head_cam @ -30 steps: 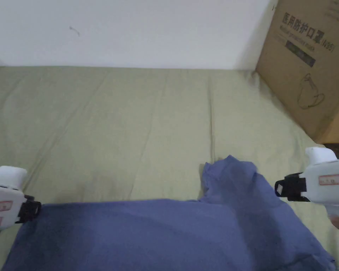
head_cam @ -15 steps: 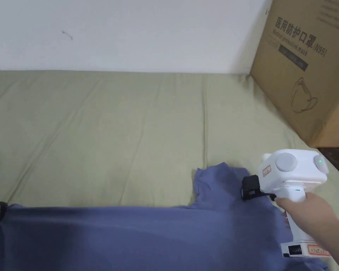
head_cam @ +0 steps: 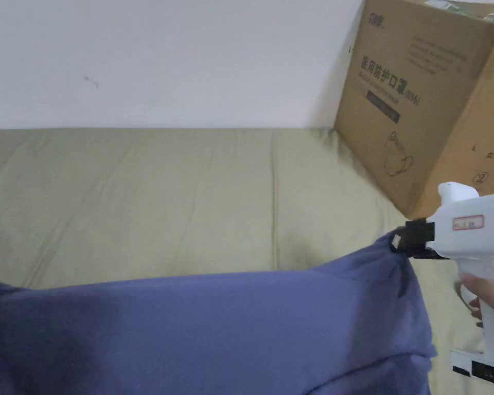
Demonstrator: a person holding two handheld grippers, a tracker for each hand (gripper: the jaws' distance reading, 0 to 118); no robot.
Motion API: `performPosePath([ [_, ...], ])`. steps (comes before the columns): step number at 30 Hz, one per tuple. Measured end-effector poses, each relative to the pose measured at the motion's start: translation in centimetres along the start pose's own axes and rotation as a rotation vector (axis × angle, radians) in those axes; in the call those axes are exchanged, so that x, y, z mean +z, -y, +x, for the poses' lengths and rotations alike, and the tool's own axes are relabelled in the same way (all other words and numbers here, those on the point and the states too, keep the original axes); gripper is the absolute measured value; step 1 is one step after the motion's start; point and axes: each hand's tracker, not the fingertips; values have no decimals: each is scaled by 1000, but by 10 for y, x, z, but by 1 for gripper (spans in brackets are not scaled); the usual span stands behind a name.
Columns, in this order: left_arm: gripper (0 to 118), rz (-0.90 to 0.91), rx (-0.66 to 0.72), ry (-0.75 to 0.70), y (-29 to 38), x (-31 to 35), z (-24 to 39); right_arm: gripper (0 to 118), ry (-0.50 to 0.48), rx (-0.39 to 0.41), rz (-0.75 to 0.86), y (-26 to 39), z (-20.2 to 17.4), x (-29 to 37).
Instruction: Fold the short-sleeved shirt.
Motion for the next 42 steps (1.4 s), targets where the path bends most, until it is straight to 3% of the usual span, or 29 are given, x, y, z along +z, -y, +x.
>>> performPosePath([
  [4,0,-42,-2,38,36,24,1,0,-23,-68,-5,57,21,43],
  [8,0,-106,-16,39,96,34,2,0,20,-100,-107,144,37,58],
  [13,0,-181,127,49,162,33,-15,0,66,-158,-233,225,69,46],
  [14,7,-180,134,49,170,34,-16,5,60,-162,-236,232,73,44],
  [15,21,-175,125,46,175,35,-17,18,52,-169,-237,236,77,41],
  [16,42,-171,129,46,177,36,-17,37,47,-176,-238,236,79,40],
  [17,74,-164,138,45,179,39,-16,67,49,-178,-230,239,74,43],
  [18,95,-152,144,34,179,42,-13,84,65,-174,-220,235,73,45],
  [19,112,-135,144,23,178,46,-11,96,81,-161,-186,230,72,49],
  [20,118,-118,145,21,175,50,-11,107,76,-156,-155,223,70,53],
  [27,117,107,114,50,141,78,34,111,-41,-116,105,167,3,89],
  [28,113,126,113,61,137,79,40,109,-37,-102,121,162,-6,88],
  [29,96,132,111,53,133,78,49,101,-17,-88,122,158,-21,86],
  [30,67,134,108,42,129,78,58,81,-16,-71,127,154,-31,84],
  [31,26,136,104,46,126,77,65,39,-23,-50,127,151,-39,81],
  [32,0,139,84,52,125,76,70,0,-14,-26,135,150,-47,78],
  [36,0,85,-11,8,117,64,86,0,27,57,98,148,-76,60],
  [37,0,70,-19,-2,118,61,87,0,26,47,101,154,-77,57],
  [40,0,49,48,19,120,56,63,0,-33,4,65,157,-75,51],
  [42,0,33,181,69,124,52,25,0,-38,-3,54,156,-74,50],
])
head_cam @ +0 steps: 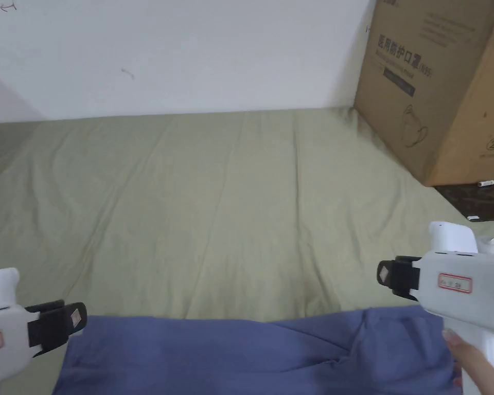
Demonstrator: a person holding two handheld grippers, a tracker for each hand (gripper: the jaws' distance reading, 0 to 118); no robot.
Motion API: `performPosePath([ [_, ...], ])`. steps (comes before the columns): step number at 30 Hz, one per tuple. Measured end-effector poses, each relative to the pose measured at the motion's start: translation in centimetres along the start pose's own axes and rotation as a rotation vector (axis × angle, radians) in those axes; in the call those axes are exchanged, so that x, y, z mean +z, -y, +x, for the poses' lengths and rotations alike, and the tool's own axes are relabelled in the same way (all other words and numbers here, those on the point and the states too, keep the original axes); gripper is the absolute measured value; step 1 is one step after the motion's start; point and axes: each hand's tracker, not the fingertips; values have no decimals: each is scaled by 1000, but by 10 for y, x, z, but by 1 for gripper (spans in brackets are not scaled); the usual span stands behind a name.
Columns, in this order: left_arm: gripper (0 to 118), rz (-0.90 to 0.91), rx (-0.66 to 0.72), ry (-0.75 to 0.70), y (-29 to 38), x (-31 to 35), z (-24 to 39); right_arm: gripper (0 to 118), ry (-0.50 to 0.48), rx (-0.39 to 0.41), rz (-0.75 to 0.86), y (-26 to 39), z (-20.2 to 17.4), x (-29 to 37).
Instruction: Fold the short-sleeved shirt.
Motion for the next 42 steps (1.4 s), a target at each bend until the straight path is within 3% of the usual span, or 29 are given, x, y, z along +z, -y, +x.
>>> performPosePath([
  [4,2,-130,459,320,11,-18,-112,0,23,19,-36,3,1,3],
  [5,18,-147,551,367,20,-24,-138,0,28,25,-45,5,3,3],
  [6,41,-159,633,413,26,-26,-150,0,36,30,-53,7,4,3],
  [8,98,-143,621,393,37,-33,-181,0,50,38,-68,5,-1,5],
  [9,114,-161,589,339,44,-36,-203,0,58,36,-79,6,-1,3],
  [10,118,-179,589,347,40,-40,-183,0,65,32,-89,8,-1,2],
  [15,118,-211,686,594,61,-83,-181,0,85,4,-128,4,-9,0],
  [19,117,-199,715,687,59,-118,-161,0,49,-32,-144,-1,-19,1],
  [20,104,-228,716,716,57,-126,-155,0,47,-32,-146,-3,-22,0],
  [21,73,-259,711,730,56,-133,-150,0,41,-33,-150,-5,-25,-1],
  [22,19,-281,700,742,57,-144,-149,0,35,-32,-152,-6,-28,-2],
  [23,3,-294,683,741,54,-147,-148,0,30,-27,-152,-10,-30,-1],
  [26,3,-347,662,580,55,-160,-160,0,23,1,-147,-12,-37,-3],
  [27,3,-436,573,362,61,-165,-163,0,15,3,-149,-13,-38,-3],
  [29,3,-361,728,546,56,-156,-171,0,-5,-7,-158,-13,-39,-6],
  [30,3,-377,589,446,58,-158,-161,0,-12,-10,-160,-13,-41,-7],
  [32,3,-353,450,368,44,-141,-150,0,-22,-8,-160,-12,-40,-7],
  [35,3,-266,342,252,23,-93,-129,0,-40,4,-152,-13,-41,-6],
  [38,3,-121,179,-37,6,-40,-116,0,-53,19,-146,-13,-42,-5],
  [40,3,-134,-57,-344,-2,-22,-98,0,-57,27,-147,-13,-42,-6],
  [42,3,-151,-176,-468,-3,-17,-79,0,-63,31,-151,-13,-42,-6],
])
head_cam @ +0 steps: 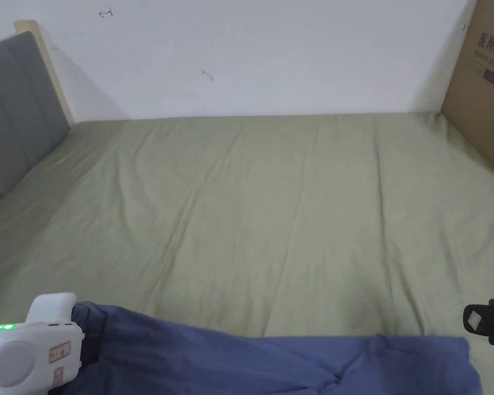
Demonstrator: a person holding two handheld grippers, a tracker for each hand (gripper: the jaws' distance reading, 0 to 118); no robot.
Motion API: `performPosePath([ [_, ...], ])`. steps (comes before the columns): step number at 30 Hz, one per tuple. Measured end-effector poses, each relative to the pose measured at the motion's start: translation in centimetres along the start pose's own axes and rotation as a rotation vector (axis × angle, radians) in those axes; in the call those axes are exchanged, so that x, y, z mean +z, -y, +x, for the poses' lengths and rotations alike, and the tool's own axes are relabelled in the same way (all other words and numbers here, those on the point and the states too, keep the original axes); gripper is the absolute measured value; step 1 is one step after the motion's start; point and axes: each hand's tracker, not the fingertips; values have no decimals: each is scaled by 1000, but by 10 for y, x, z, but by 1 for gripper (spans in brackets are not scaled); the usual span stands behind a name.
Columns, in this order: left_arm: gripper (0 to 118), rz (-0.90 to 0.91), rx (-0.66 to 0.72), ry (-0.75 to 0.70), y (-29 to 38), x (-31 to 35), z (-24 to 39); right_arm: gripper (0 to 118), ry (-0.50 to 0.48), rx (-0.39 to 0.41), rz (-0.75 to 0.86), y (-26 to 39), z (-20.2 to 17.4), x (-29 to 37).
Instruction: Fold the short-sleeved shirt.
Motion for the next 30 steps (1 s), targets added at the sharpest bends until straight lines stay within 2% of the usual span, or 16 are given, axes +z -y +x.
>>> performPosePath([
  [1,3,-1,6,28,-1,3,8,0,-44,197,135,-4,1,0],
  [4,3,-14,39,213,-10,5,48,0,-63,198,135,20,-7,13],
  [5,5,-22,46,283,-14,3,67,0,-28,-14,-2,25,15,0],
  [6,11,-47,51,374,-17,-1,90,0,-30,-26,-3,28,20,0],
  [7,21,-65,42,447,-20,-4,109,0,-31,-31,0,31,22,2],
  [8,47,-87,54,527,-21,-9,132,0,-33,-35,0,35,24,4],
  [9,70,-127,86,627,-22,-16,155,0,-28,245,208,16,9,17],
  [11,104,-191,110,727,-22,-28,194,0,-19,254,216,44,-2,30],
  [12,104,-219,98,777,-20,-34,214,0,-15,253,216,63,-9,38],
  [13,107,-246,75,806,-19,-38,229,0,-44,97,78,46,9,29],
  [14,113,-269,50,808,-18,-41,241,0,-41,94,79,50,9,33],
  [17,112,-243,17,771,-19,-37,251,0,-28,1,56,48,27,35],
  [19,108,-224,13,749,-22,-31,237,0,-26,-4,64,54,29,41],
  [21,67,-205,8,706,-25,-21,214,0,-26,-10,30,43,31,34],
  [23,8,-167,22,672,-24,-11,188,0,-18,-11,37,43,30,35],
  [30,5,-252,44,685,-10,-30,176,0,-33,-36,15,30,34,21],
])
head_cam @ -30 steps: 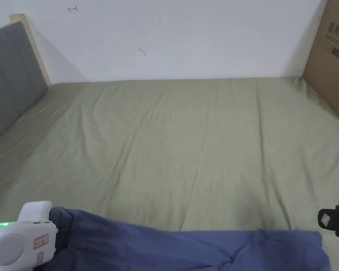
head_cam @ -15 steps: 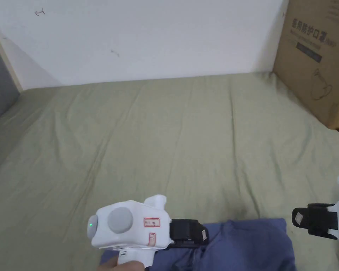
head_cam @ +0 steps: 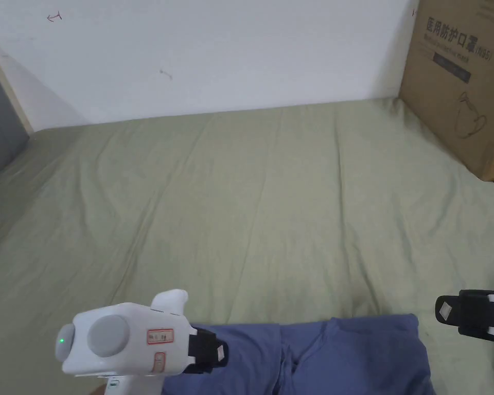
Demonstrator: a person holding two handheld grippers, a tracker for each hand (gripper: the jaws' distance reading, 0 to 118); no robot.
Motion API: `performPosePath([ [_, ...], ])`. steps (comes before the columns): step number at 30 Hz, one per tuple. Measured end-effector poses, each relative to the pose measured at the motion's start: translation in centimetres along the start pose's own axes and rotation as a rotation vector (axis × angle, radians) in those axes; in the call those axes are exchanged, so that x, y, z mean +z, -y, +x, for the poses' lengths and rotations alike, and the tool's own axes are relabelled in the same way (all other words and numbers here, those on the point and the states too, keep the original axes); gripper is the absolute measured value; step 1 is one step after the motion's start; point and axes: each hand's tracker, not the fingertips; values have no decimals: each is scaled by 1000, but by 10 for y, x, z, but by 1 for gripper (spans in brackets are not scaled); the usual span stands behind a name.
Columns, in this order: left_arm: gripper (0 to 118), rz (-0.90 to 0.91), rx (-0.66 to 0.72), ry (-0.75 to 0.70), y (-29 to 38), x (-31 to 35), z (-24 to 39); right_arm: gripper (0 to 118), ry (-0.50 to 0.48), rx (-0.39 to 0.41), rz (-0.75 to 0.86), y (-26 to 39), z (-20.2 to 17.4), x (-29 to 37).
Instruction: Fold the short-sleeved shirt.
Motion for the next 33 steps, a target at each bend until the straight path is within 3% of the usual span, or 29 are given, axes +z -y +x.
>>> performPosePath([
  [8,5,-165,-20,77,12,-104,27,0,9,12,-25,-2,3,2],
  [13,5,-119,92,341,9,-79,14,0,19,10,-25,-4,6,2],
  [18,6,27,76,300,13,-3,-43,0,14,10,-28,-9,2,-5],
  [19,11,59,79,291,14,14,-60,0,13,10,-29,-10,1,-7],
  [20,30,91,85,297,16,30,-80,0,13,12,-31,-10,-1,-8],
  [21,54,115,122,309,19,45,-101,0,14,16,-35,-9,-2,-10],
  [23,113,128,224,318,22,61,-138,0,19,23,-47,-8,-4,-13],
  [24,118,141,266,322,25,64,-153,0,22,23,-52,-7,-5,-15],
  [28,118,106,318,330,40,48,-178,0,19,-2,-68,-5,-7,-21],
  [31,118,66,445,501,47,9,-179,0,20,-3,-85,-4,-10,-25],
  [33,118,97,439,653,39,-8,-166,0,40,21,-98,-3,-14,-25],
])
